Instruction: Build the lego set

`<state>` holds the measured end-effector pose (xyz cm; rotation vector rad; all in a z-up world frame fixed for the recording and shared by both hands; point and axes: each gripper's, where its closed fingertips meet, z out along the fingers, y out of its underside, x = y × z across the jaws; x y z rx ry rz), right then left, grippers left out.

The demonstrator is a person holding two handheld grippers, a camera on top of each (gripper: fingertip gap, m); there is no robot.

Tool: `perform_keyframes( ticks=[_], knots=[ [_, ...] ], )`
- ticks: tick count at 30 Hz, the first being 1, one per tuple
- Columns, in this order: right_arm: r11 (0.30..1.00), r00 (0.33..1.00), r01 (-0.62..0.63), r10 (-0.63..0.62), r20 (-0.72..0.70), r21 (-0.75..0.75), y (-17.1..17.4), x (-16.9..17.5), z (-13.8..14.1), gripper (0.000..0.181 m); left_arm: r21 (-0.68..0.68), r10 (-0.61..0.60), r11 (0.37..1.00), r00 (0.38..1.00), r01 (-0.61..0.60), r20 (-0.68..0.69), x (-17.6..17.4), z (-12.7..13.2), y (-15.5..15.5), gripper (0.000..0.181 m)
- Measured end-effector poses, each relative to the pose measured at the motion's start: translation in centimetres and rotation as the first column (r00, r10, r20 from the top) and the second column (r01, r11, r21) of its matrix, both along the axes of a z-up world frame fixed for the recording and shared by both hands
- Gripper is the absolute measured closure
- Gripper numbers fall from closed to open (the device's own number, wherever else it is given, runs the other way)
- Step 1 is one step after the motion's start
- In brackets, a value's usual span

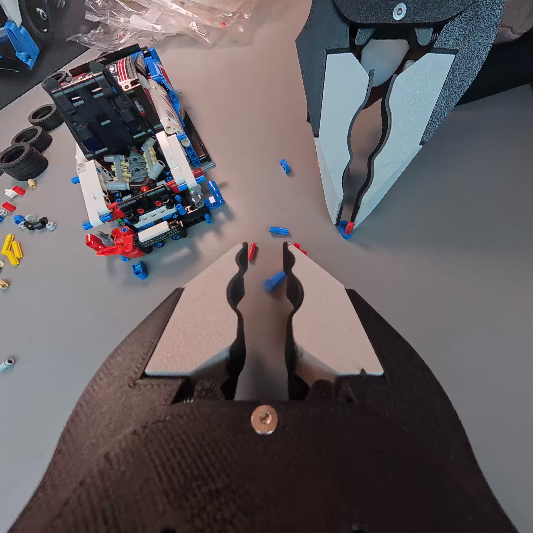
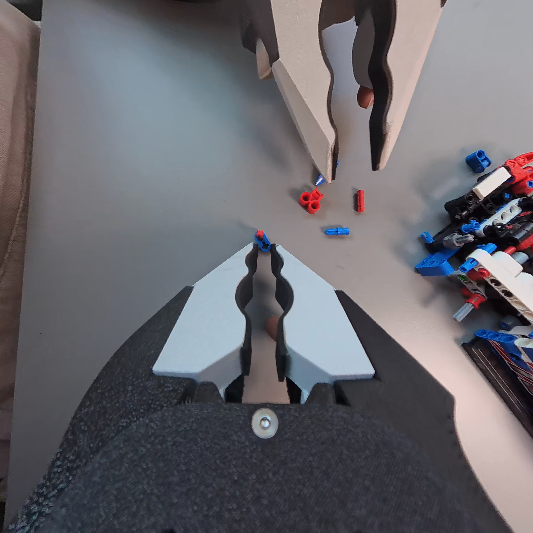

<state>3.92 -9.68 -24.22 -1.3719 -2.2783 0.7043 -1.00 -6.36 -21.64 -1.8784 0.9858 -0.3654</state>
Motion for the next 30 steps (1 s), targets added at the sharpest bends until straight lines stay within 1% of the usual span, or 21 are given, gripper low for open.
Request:
perform_keyframes(
  ticks=[1,4,6,9,12,14,16,21,25,28,30],
  knots=[
    [1.000,1.000,-0.007,0.007,-0.004,-0.007,-0.1,0.0,0.1,0.173,0.008,0.009,1.000,1.000,-0.009,0.004,-0.1,0.1,0.1,0.159],
    [0.999,0.999,-0.021,0.018,-0.051,-0.044,0.1,-0.1,0.9,0.164,0.028,0.044,0.999,0.999,-0.045,0.019,-0.4,0.5,0.6,0.160],
    [0.996,0.991,-0.023,0.011,-0.136,-0.091,0.5,-0.4,2.3,0.160,0.042,0.072,0.996,0.997,-0.074,0.040,-0.8,0.9,1.0,0.160],
    [0.988,0.962,0.011,-0.054,-0.269,-0.156,2.1,-0.8,4.4,0.156,0.066,0.113,0.991,0.990,-0.119,0.084,-1.4,1.6,1.6,0.160],
    [0.977,0.900,0.073,-0.150,-0.408,-0.199,4.1,-1.2,5.9,0.156,0.053,0.123,0.990,0.986,-0.129,0.116,-1.7,1.9,1.8,0.160],
    [0.962,0.865,0.110,-0.217,-0.452,-0.251,5.2,-1.2,6.4,0.156,0.042,0.122,0.991,0.985,-0.128,0.123,-1.7,1.8,1.8,0.159],
    [0.954,0.845,0.141,-0.255,-0.470,-0.264,6.1,-1.1,6.6,0.157,0.032,0.113,0.993,0.986,-0.117,0.124,-1.6,1.7,1.7,0.159],
    [0.952,0.816,0.179,-0.285,-0.502,-0.249,7.5,-0.7,7.6,0.161,0.017,0.091,0.996,0.992,-0.092,0.086,-1.9,1.3,1.4,0.159],
    [0.942,0.795,0.249,-0.332,-0.508,-0.226,9.0,-0.5,7.5,0.167,-0.003,0.089,0.996,0.993,-0.089,0.079,-2.4,1.1,1.2,0.161],
    [0.938,0.800,0.268,-0.343,-0.492,-0.218,9.5,-0.4,7.1,0.169,-0.024,0.073,0.997,0.997,-0.072,0.040,-2.6,0.4,0.9,0.162],
    [0.947,0.830,0.259,-0.320,-0.458,-0.193,9.2,-0.2,6.4,0.169,-0.047,0.043,0.998,0.999,-0.042,0.016,-2.4,-0.1,0.4,0.161]
  ],
)
